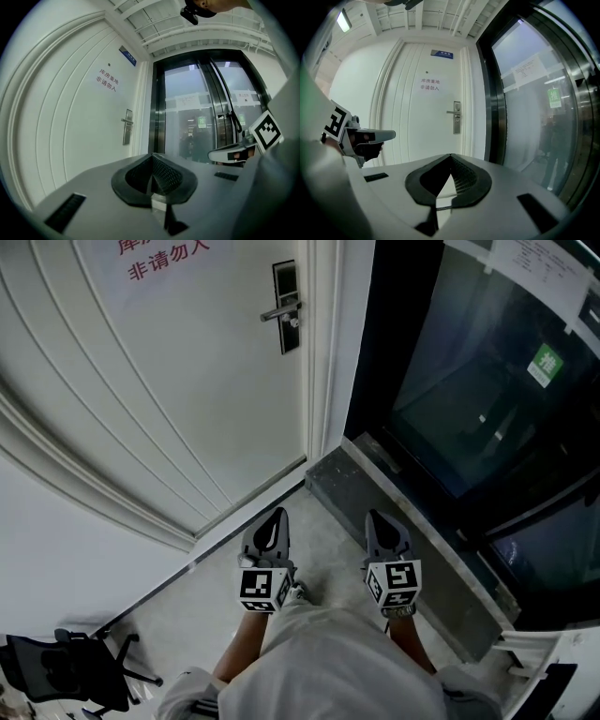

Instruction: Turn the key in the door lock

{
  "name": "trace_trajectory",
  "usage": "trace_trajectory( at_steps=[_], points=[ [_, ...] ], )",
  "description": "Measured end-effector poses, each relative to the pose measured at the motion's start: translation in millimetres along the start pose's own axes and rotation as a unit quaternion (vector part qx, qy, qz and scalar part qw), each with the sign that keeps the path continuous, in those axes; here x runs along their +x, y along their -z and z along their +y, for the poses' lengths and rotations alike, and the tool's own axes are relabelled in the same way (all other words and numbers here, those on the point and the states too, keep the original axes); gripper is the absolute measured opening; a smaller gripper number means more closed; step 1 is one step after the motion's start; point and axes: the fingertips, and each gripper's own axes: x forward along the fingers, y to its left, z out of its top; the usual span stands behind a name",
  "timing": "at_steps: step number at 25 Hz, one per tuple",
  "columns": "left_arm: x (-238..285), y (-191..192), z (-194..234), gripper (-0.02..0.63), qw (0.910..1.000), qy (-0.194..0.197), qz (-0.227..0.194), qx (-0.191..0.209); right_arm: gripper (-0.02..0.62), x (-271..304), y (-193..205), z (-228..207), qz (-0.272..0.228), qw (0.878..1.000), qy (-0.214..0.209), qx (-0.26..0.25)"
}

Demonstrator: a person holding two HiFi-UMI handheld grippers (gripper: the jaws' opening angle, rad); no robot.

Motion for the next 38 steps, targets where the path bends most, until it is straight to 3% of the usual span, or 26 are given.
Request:
trace_trajectory(
  at_steps=[7, 17, 24, 33, 38],
  points=[
    [38.0, -9.6, 26.6, 0.009, 0.9996, 0.028, -0.006, 0.005, 0.002, 34.0, -8.2, -0.4, 0.002, 1.0, 0.027, 0.012],
    [65.0, -2.1, 55.9, 0.009, 0.9993, 0.038, 0.005, 0.007, 0.002, 81.4, -3.5, 15.0, 0.013, 1.0, 0.016, 0.014],
    [88.8, -5.6, 77.1, 0.009, 1.0, 0.004, -0.005, 0.005, 0.002, 117.8, -0.8, 3.4, 0.019, 1.0, 0.002, 0.019],
    [130.9, 1.1, 99.3, 0.009, 0.999, -0.037, 0.024, 0.01, 0.002, 185.5, -11.8, -15.9, 0.019, 0.999, -0.044, 0.014],
    [169.7, -22.2, 96.7, 0.009, 0.9976, -0.063, -0.012, 0.026, 0.002, 221.4, -21.9, -47.5, 0.012, 0.998, -0.063, 0.013]
  ],
)
